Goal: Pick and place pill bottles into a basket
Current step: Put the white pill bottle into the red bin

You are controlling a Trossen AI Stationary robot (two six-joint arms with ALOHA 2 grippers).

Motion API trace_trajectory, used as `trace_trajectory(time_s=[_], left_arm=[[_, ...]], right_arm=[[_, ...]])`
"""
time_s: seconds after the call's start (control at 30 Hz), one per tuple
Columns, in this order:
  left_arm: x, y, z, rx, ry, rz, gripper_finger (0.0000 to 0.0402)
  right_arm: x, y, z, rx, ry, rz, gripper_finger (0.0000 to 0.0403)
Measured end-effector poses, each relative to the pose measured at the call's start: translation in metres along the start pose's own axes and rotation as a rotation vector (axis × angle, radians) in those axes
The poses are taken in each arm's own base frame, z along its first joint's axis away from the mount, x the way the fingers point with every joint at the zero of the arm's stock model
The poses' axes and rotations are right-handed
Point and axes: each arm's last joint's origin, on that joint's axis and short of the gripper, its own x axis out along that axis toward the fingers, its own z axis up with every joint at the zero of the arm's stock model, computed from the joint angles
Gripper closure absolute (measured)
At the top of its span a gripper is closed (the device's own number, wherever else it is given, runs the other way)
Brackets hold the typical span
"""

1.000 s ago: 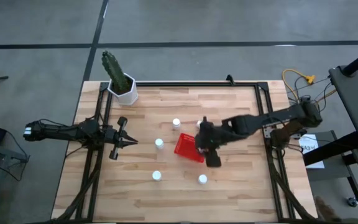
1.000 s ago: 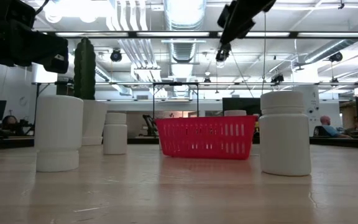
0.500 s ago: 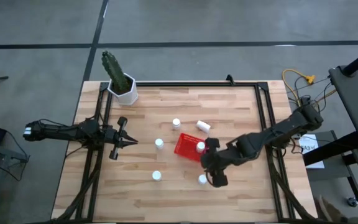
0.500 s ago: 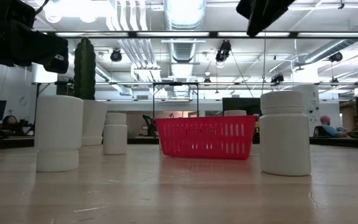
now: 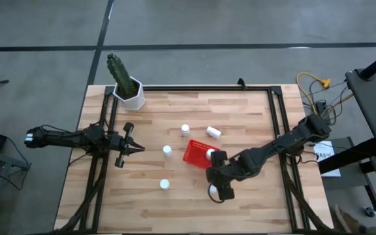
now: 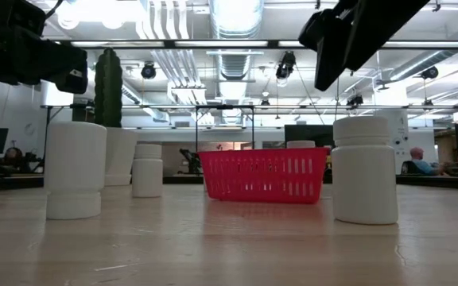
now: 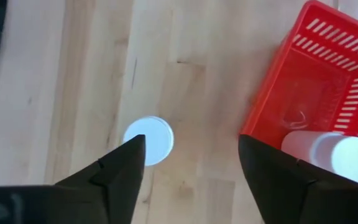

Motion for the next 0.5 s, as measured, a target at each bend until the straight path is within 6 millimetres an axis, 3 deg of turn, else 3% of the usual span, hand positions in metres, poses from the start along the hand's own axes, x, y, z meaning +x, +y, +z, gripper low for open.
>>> trace_trajectory(time_s=[0.23, 0.5], left_arm=[[0.0, 0.0, 0.0, 0.0, 0.0, 0.0, 0.0391], [0.0, 0.0, 0.0, 0.001, 0.0, 0.0, 0.0391]], right_arm=[[-0.0004, 0.0016, 0.0002, 0.018, -0.002, 0.016, 0.0108], [-0.0012, 0.0078, -0.0011, 0.023, 0.001, 0.053, 0.011]])
